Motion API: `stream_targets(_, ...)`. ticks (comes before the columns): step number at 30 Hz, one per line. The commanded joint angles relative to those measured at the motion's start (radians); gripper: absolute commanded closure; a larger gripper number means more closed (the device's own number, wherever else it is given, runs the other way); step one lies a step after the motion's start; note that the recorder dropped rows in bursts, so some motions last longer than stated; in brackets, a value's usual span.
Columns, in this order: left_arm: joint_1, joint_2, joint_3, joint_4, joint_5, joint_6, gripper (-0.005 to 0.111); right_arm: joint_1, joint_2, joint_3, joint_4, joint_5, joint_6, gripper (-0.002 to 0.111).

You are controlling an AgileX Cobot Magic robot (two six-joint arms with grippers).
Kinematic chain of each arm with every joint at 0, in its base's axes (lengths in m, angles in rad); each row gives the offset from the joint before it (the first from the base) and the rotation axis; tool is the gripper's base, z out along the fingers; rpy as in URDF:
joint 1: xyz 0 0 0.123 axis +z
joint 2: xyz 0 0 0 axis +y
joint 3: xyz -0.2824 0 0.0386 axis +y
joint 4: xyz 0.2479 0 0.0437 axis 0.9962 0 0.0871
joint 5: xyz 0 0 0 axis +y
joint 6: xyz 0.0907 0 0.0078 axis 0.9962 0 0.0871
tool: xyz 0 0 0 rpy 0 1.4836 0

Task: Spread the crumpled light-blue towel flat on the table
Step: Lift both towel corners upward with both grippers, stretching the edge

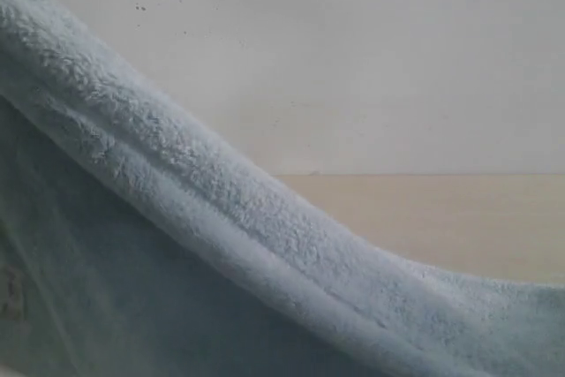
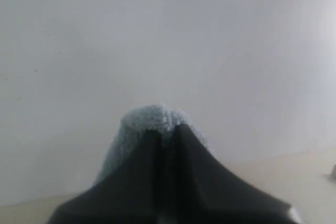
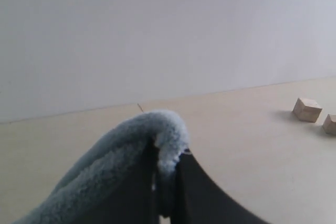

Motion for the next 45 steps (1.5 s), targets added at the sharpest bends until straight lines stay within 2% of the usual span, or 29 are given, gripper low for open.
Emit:
stream_targets(1,-0.001,0.091,0.092,0.000,-0.030,-0.015,0.103,0.072,0.047,-0.010,-0.018,0.112,-0.026,0.108)
stream_targets(3,-0.001,0.106,0.128,0.000,-0.100,-0.015,0.103,0.099,0.039,-0.017,-0.034,0.158,-0.010,0.108)
stream_targets(7,0.013,0.063,0.198,0.000,-0.060,-0.015,0.103,0.127,-0.015,-0.040,-0.158,0.236,-0.022,0.108)
stream_targets(10,0.016,-0.003,0.222,0.000,-0.057,-0.011,0.103,0.162,-0.088,-0.112,-0.198,0.332,-0.100,0.108)
stream_targets(13,0.009,-0.043,0.222,0.000,-0.072,-0.011,0.103,0.243,-0.139,-0.221,-0.156,0.332,-0.153,0.108)
stream_targets(16,0.009,-0.048,0.222,0.000,-0.099,-0.011,0.103,0.298,-0.139,-0.228,-0.101,0.332,-0.156,0.108)
stream_targets(17,0.009,-0.041,0.222,0.000,-0.056,-0.011,0.103,0.335,-0.125,-0.206,-0.099,0.332,-0.149,0.108)
stream_targets(20,0.011,0.047,0.222,0.000,-0.008,-0.011,0.103,0.439,-0.037,-0.130,-0.100,0.332,-0.053,0.108)
stream_targets(22,0.019,0.159,0.222,0.000,0.031,0.005,0.103,0.533,0.059,-0.078,-0.179,0.332,0.041,0.108)
stream_targets(25,0.072,0.339,0.217,0.000,0.100,0.045,0.103,0.664,0.204,-0.039,-0.324,0.332,0.188,0.108)
stream_targets(29,0.148,0.536,0.187,0.000,0.044,0.064,0.103,0.750,0.378,-0.039,-0.412,0.332,0.304,0.108)
stream_targets(34,0.203,0.675,0.141,0.000,0.013,0.095,0.103,0.693,0.605,-0.039,-0.435,0.266,0.415,0.108)
stream_targets(40,0.207,0.692,0.113,0.000,0.046,0.117,0.103,0.552,0.742,-0.039,-0.396,-0.117,0.573,0.108)
stream_targets(45,0.207,0.720,0.075,0.000,0.025,0.122,0.103,0.407,0.880,-0.062,-0.294,-0.318,0.555,0.108)
